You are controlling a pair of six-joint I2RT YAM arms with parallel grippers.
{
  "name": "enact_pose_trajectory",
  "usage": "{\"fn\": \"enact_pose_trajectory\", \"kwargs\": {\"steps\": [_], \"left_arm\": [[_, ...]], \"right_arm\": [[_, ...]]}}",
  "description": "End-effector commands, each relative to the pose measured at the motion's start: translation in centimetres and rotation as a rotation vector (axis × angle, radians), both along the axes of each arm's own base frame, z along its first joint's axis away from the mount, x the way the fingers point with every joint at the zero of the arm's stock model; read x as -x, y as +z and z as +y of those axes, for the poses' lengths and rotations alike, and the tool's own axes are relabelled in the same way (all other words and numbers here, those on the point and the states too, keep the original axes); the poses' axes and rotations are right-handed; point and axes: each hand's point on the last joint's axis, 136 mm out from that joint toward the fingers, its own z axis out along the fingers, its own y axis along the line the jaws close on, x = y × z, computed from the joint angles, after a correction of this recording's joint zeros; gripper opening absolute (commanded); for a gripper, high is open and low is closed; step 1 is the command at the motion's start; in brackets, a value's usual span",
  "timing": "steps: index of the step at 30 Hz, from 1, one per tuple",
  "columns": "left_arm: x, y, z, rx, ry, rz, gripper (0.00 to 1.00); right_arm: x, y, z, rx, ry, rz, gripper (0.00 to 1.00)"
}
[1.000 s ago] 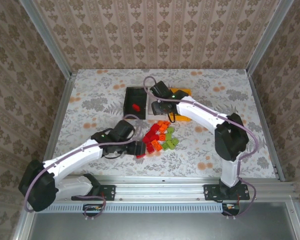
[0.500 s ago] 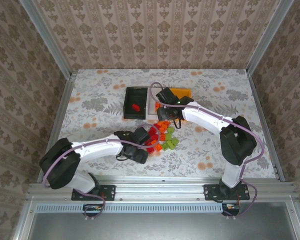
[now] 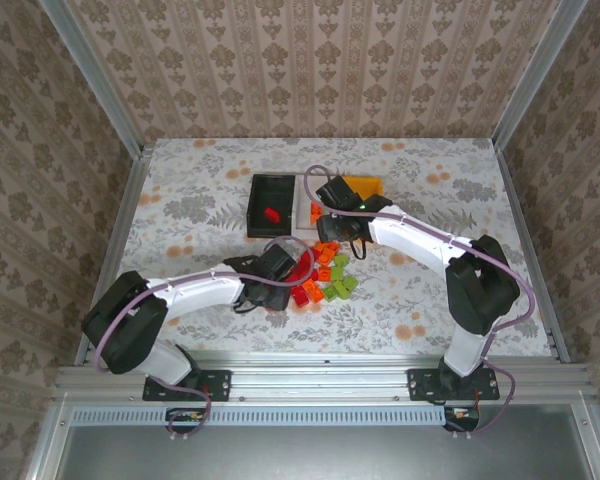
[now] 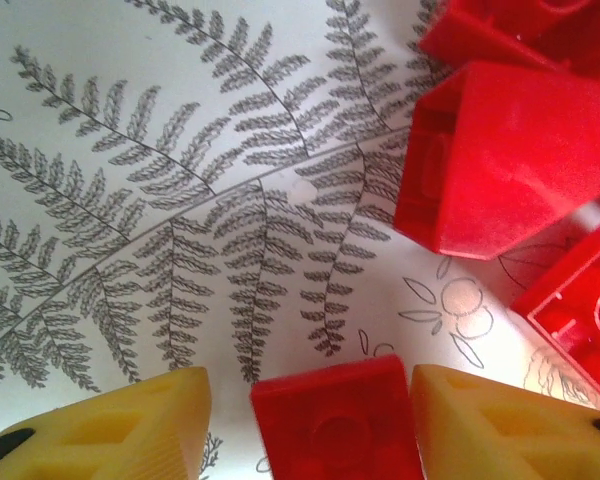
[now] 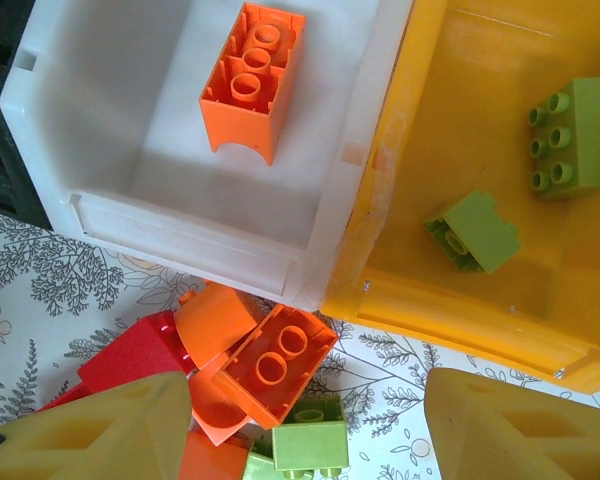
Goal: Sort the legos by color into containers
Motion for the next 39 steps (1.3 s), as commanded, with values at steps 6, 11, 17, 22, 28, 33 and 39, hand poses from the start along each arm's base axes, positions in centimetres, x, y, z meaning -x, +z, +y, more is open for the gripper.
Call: {"fn": "enact_pose_trajectory", "kwargs": {"steps": [6,11,17,22,28,33,39], "left_arm": [[1.7,-1.3,0.0,0.062,0.047,0.066,0.42],[1.8,-1.1,0.2,0.057,0.066,0.063,0.31],[-1.8,7.2,0.1,0.119,0.079,-0.101,0.3],[-9.4,13.4,1.8,0.212,0.201,-0.179,0.3],[-18.2,13.5,-0.8,0.21,0.183,-0.124,0.29],[-23.0,11.0,-1.3,0.202,0.226,-0.051,0.27],[-25.2,8.8,-1.2,0.177,0.249,-0.016,0.36]], "right_arm": [[0.1,2.1,-0.7,-0.023,-0.025,-0.048,0.64],[0.5,3.0,-1.1,-0.027,-0.029,-0.066,0.64],[1.1,4.2,-2.6,-0.02,-0.052,-0.1,0.65],[1.6,3.7,-4.2,-0.042,-0.094,-0.097,0.65],[3.0,2.2,-4.3,-0.122,-0.123,-0.06,0.64],[4.8,0.5,-4.4,-0.168,-0.138,-0.008,0.64],[5.9,-0.4,-4.9,-0.158,-0.128,0.02,0.64]]}}
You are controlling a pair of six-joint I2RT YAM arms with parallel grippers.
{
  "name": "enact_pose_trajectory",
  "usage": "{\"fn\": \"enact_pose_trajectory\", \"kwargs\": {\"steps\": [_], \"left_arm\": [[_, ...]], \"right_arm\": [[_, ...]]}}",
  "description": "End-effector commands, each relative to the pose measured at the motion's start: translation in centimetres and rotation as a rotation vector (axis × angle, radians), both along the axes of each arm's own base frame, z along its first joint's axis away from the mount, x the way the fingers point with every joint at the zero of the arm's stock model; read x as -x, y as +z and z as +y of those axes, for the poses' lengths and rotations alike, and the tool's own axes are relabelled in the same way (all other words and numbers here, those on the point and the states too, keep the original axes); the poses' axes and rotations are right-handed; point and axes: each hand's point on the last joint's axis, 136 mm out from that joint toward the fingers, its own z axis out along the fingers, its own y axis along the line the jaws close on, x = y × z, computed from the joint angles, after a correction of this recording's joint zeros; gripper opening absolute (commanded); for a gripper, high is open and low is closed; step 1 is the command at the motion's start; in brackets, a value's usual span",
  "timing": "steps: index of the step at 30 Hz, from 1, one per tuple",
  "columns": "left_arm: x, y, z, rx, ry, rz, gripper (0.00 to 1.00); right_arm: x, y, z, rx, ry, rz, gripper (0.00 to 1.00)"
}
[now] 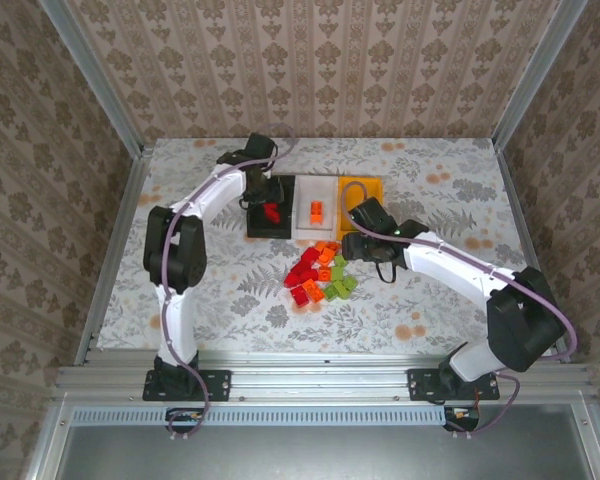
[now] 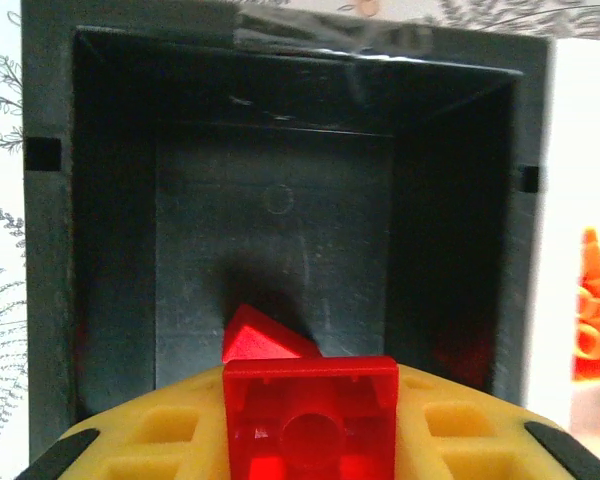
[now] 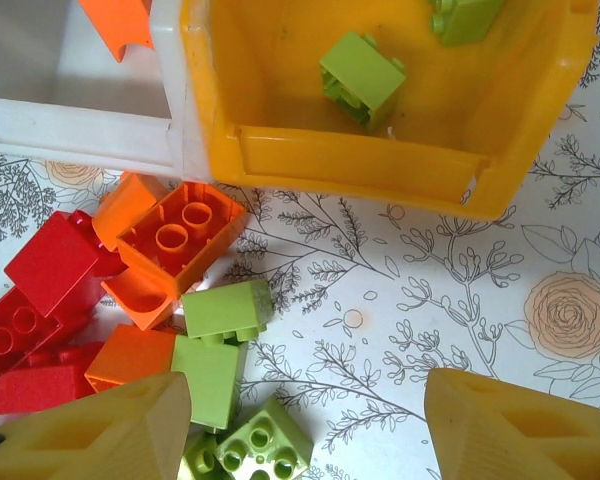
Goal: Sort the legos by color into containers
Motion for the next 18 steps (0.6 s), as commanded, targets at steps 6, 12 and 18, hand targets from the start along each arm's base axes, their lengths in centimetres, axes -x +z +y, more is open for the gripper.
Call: {"fn": "enact_pose_trajectory", "kwargs": {"steps": [6,12,18], "left_arm": [[0.1,1.1,-0.5,0.031,-0.035,0.022,0.46],[0.5,3.1,-0.8,0.066,-0.033,-0.008,0.63],[3.5,7.1,-0.2,0.155,-0.009,-0.089,0.69]], "right_arm": [[2.5,-1.7,1.2,-0.094,0.006,0.061,0.65],[3.4,-2.3,1.8,-0.111,0.014,0.078,0.65],[2.3,-3.7,2.9,-0.096,0.043,0.072,0.63]]}}
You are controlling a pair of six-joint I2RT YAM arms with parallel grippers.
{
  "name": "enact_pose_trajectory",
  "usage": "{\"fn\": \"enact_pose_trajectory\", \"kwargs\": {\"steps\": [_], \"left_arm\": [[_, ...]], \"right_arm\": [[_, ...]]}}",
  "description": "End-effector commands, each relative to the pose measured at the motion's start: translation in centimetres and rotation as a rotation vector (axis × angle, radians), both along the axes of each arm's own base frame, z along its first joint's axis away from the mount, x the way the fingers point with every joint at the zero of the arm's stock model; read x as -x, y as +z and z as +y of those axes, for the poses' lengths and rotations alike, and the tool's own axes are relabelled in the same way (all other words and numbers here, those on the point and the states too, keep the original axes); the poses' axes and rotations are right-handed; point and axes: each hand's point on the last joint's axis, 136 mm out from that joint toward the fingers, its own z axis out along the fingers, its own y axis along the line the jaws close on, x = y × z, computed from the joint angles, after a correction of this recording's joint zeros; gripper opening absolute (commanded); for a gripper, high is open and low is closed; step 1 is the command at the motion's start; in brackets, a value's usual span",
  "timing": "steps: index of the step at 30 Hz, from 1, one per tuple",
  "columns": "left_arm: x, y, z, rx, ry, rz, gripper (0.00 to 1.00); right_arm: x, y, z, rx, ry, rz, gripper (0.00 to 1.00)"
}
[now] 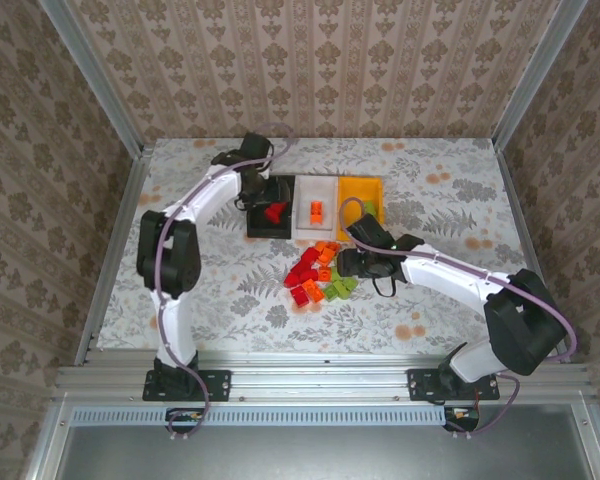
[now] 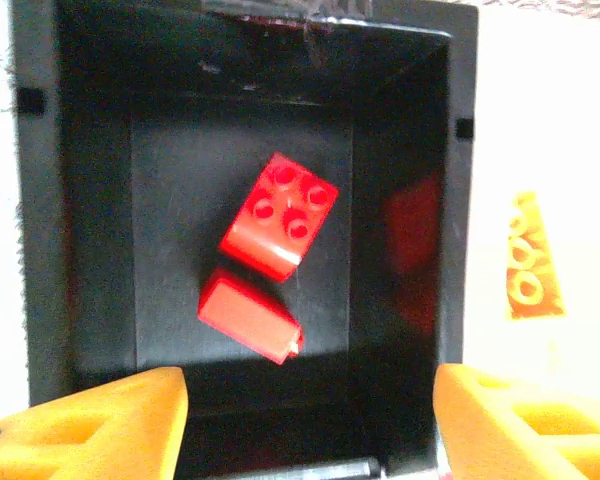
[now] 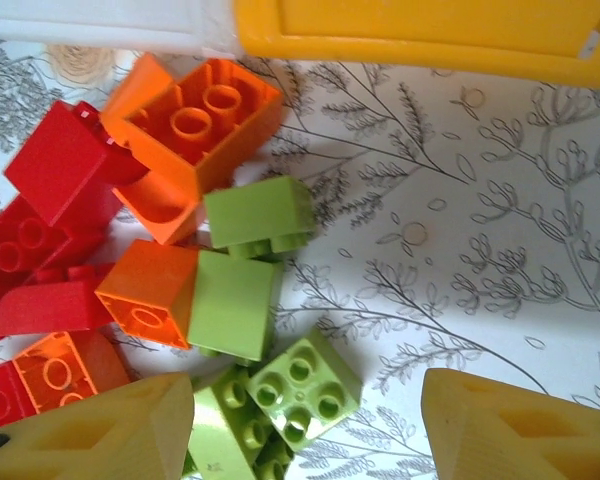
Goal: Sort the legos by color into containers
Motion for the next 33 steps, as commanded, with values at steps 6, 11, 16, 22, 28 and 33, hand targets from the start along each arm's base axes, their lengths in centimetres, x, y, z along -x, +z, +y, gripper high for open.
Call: {"fn": "enact_pose_trajectory", "kwargs": {"steps": [6,11,16,22,28,33], "left_arm": [[7.5,4.4,1.8,0.176,0.049,-0.106,0.74],[12.7,1.3,4.4,0.178,0.095,-0.08,0.76],[16.3,-0.8,6.7,0.147,0.132,-0.05,0.76],[18.2,-0.8,7.9,0.143,0.143,-0.062,0.77],[18.9,-0.7,7.9,0.155,0.139,-0.053,0.77],[19.1,-1.2,7.4,0.201,0.15,-0.047,0.77]], "right_arm": [[-3.0,-1.6,2.3,0.027,0.061,-0.005,0.62],[-4.5,-3.0,2.9,0.049,0.089,0.024,0.6],[-5.2,-4.1,2.8,0.076,0.086,0.043,0.53],[-5.3,-4.9,2.1,0.125,0.089,0.041,0.42],[-4.4,-3.3,0.8,0.143,0.075,0.014,0.36],[-3.2,0.1,-1.3,0.173,0.054,-0.042,0.36]]}}
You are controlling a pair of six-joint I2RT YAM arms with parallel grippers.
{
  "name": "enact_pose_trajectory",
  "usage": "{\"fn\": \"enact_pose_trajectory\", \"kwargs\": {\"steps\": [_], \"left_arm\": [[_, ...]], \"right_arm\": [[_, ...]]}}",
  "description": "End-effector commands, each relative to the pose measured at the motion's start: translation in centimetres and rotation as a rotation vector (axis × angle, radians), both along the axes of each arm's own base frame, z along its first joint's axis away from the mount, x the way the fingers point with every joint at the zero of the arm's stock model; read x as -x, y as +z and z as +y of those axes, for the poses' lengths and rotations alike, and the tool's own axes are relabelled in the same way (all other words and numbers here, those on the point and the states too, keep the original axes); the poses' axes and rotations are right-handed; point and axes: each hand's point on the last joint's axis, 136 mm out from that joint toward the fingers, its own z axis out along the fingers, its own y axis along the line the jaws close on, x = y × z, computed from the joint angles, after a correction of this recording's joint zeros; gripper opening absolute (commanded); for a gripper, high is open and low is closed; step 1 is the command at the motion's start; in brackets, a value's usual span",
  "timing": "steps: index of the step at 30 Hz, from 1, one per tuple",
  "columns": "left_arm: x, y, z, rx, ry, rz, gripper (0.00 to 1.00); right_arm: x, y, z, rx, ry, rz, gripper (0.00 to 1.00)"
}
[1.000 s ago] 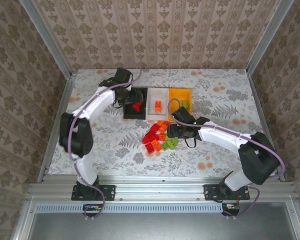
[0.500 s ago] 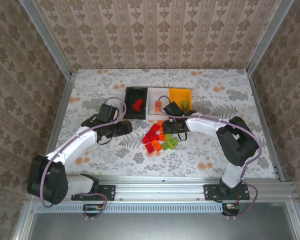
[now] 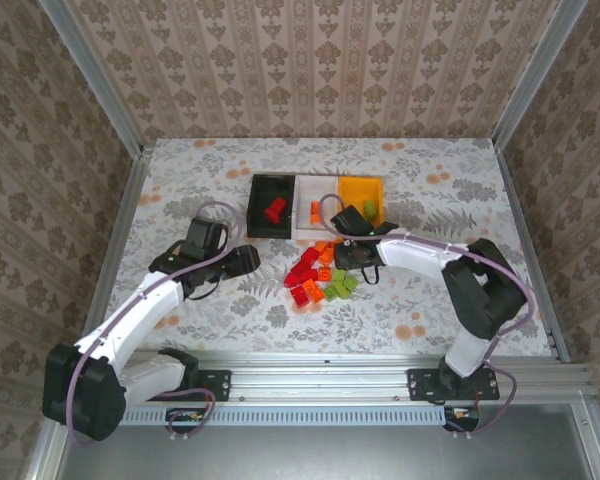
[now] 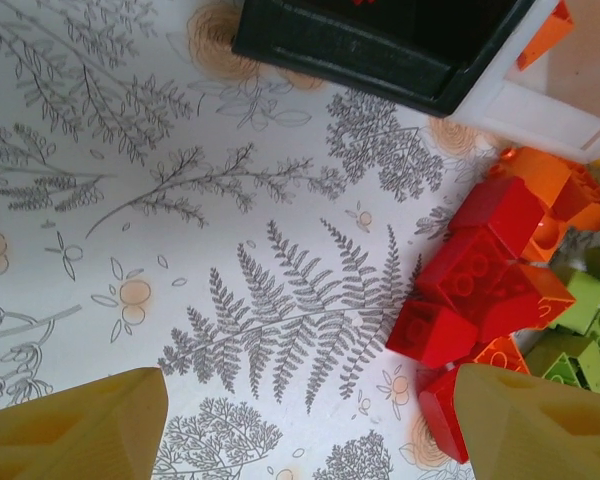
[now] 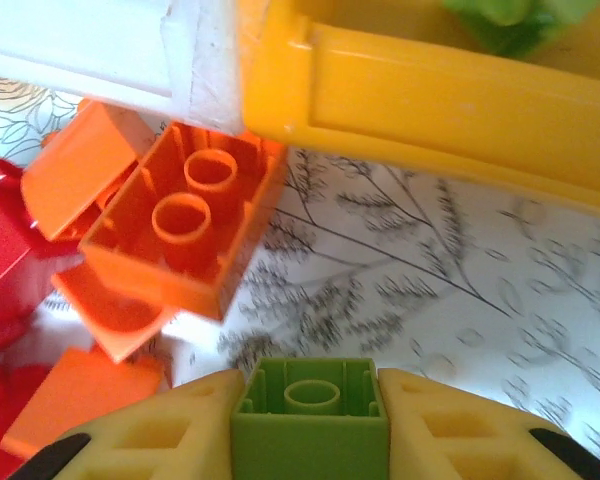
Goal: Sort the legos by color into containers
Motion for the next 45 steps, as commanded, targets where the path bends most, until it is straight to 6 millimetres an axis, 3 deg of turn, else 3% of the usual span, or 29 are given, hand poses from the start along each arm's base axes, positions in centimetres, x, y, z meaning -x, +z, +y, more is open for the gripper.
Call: {"fn": "enact_pose_trajectory", "kwargs": {"steps": [1,4,6,9,15,20,27,32,36,41,45], "left_arm": [[0.6,-0.6,-0.4,0.044,0.013,0.025,0.77],[0.6,-0.8,-1.2,0.082,0.013,0.03,0.77],[1.0,-0.9,-2.3,0.103,-0.011,0.03,0.77],[1.8,-1.2,-3.0,0.083,-0.032,0.037,0.77],[3.4,-1.9,-3.5,0.075,-0.04,0.047,0.77],[4.3,-2.2,-3.5,0.076,-0.035,0.051,0.78],[4.5,-2.4,-3.7,0.071,-0.044,0.053,0.78],[4.4,-2.7,-4.7,0.053,-0.075,0.066,0.79],[4.6,-3.0,-6.5,0.044,-0.106,0.08,0.74],[6.7,-3.6,-10.2,0.046,-0.116,0.113,0.71],[7.2,-3.8,-12.9,0.057,-0.115,0.099,0.72]], "right_arm": [[0.4,3.4,-2.1,0.041,-0.017,-0.065,0.37],[-0.7,5.9,-3.4,0.061,-0.027,-0.114,0.37],[-3.0,7.6,-4.5,0.057,-0.054,-0.154,0.37],[-6.3,8.1,-5.9,0.03,-0.108,-0.121,0.37],[-11.8,7.8,-5.6,0.075,-0.123,-0.118,0.38],[-13.4,5.9,-5.2,0.074,-0.14,-0.056,0.39],[-12.8,5.4,-5.1,0.064,-0.134,-0.045,0.5],[-11.4,8.5,-4.7,0.034,-0.119,-0.107,0.55],[-8.1,9.9,-4.3,-0.003,-0.103,-0.147,0.55],[-3.5,7.6,-5.6,-0.001,-0.125,-0.116,0.55],[-1.6,6.0,-6.7,0.014,-0.146,-0.087,0.55]]}}
